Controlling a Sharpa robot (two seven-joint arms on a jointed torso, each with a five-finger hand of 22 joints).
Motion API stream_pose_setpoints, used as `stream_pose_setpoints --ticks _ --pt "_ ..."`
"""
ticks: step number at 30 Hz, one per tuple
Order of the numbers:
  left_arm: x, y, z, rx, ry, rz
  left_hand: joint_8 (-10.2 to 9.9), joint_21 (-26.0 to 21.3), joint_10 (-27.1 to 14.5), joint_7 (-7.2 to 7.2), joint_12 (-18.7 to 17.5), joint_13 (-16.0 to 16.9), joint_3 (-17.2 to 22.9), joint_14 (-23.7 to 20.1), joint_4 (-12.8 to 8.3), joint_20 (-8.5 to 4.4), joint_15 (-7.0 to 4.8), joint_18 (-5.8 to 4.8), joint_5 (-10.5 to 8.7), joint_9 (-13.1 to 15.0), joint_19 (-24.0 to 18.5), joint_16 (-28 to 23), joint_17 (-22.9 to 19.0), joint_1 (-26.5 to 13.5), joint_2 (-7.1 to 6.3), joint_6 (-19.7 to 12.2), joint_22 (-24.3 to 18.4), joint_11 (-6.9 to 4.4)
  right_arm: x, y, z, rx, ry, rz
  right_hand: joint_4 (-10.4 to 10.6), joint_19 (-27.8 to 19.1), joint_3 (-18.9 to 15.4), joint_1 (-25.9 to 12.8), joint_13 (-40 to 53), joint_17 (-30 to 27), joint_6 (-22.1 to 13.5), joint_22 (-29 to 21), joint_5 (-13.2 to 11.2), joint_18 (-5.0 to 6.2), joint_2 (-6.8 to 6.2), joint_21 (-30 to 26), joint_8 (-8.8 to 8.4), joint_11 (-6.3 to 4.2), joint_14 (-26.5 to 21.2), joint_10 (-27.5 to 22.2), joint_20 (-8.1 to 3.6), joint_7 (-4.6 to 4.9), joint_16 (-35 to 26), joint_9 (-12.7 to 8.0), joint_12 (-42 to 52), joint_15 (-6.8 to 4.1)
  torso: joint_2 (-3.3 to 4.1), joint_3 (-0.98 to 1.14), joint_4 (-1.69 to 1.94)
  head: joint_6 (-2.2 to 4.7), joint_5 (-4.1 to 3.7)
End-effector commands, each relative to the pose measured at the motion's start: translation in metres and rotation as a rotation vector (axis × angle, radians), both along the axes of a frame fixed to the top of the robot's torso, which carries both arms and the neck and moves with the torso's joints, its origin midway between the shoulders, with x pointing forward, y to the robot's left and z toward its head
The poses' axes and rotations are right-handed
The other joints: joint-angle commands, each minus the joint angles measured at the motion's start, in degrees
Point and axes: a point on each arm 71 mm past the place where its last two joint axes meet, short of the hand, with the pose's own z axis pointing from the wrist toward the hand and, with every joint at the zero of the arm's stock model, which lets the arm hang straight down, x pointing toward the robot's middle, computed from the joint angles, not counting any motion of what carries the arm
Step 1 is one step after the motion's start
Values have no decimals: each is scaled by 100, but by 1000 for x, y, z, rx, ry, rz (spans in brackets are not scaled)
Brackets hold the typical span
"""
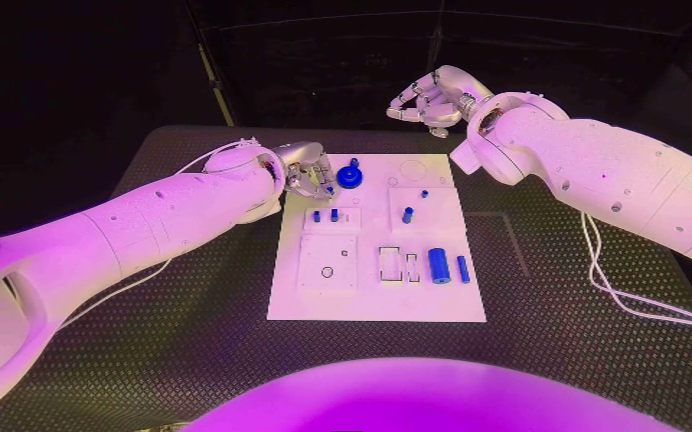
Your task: Assemble the parts on the task board
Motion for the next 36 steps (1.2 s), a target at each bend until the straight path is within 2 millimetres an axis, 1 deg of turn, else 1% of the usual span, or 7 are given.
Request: stream_pose_setpoints --ticks 1,4,23,36 --pt "-1 -2 -2 7 29 -6 -31 4 39 -2 -19 -1 44 136 5 -4 5 -66 -26 -7 11 29 -9 -29 -21 32 2 -5 0 2 2 4 -6 11 2 27 -38 5 7 318 37 7 39 104 69 -26 39 -11 313 29 -26 -20 11 6 36 -25 -2 -1 3 0 2" --pt "-1 -2 -4 15 26 -10 -31 5 42 -4 -22 0 50 136 2 -4 4 -66 -25 -7 10 29 -9 -28 -21 35 4 -6 0 2 2 4 -6 11 2 27 -38 5 7 318 37 7 39 104 69 -26 39 -11 313 29 -26 -20 11 6 36 -25 0 2 3 0 -2" --pt "-2 -1 -8 32 33 -8 -31 2 57 -9 -27 2 71 133 -13 -5 0 -64 -25 -6 7 26 -17 -23 -24 50 6 -11 0 1 2 4 -6 10 2 27 -38 5 7 318 37 7 39 104 69 -26 39 -11 313 29 -26 -20 11 6 36 -25 0 -1 4 0 -8" --pt "-3 -5 -10 29 41 -22 -44 18 67 -6 -40 4 78 131 -16 -6 0 -68 -32 -10 10 25 -24 -49 -51 49 23 -8 0 2 1 4 -5 12 2 27 -38 5 7 318 37 7 39 104 69 -26 39 -11 313 29 -26 -20 11 6 36 -25 -4 3 5 0 -13"
